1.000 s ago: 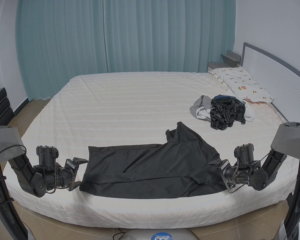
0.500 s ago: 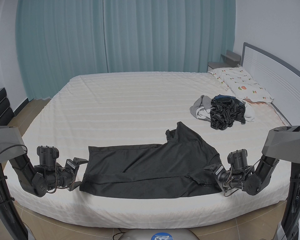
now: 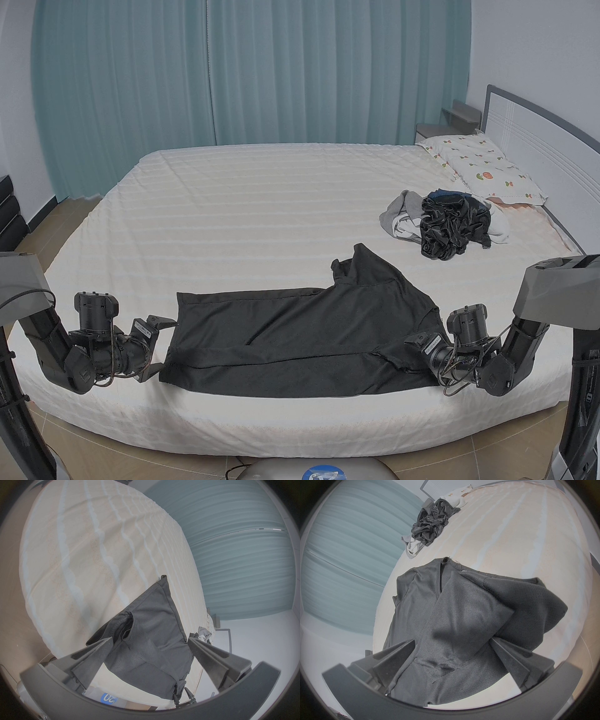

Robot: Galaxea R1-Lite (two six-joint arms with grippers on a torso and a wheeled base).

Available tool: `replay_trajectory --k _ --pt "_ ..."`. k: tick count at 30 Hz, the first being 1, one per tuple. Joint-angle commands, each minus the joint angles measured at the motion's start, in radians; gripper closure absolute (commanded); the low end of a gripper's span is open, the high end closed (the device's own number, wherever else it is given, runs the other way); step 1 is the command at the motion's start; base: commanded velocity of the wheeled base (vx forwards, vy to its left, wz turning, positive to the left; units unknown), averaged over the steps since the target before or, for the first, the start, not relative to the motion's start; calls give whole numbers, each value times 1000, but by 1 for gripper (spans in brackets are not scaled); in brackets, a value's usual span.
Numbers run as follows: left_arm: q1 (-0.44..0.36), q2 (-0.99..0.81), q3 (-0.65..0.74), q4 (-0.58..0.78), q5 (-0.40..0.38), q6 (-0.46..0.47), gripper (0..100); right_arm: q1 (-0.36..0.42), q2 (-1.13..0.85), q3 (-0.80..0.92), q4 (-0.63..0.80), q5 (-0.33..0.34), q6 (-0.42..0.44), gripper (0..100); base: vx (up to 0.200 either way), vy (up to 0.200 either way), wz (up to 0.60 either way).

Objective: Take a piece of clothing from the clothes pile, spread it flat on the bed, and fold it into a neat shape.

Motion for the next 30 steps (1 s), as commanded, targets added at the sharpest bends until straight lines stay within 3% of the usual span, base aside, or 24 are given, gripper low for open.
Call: replay_trajectory --k 1,15,22,30 --pt "0 3 -2 0 0 0 0 0 -8 1 -1 -16 0 100 0 0 0" --pt "0 5 -2 0 0 0 0 14 -143 36 13 -42 -10 100 0 0 0" --pt "0 8 -2 0 1 3 0 40 -207 79 28 -42 -57 100 0 0 0" --pt "0 8 -2 0 1 3 0 45 -267 87 168 -38 -121 100 0 0 0"
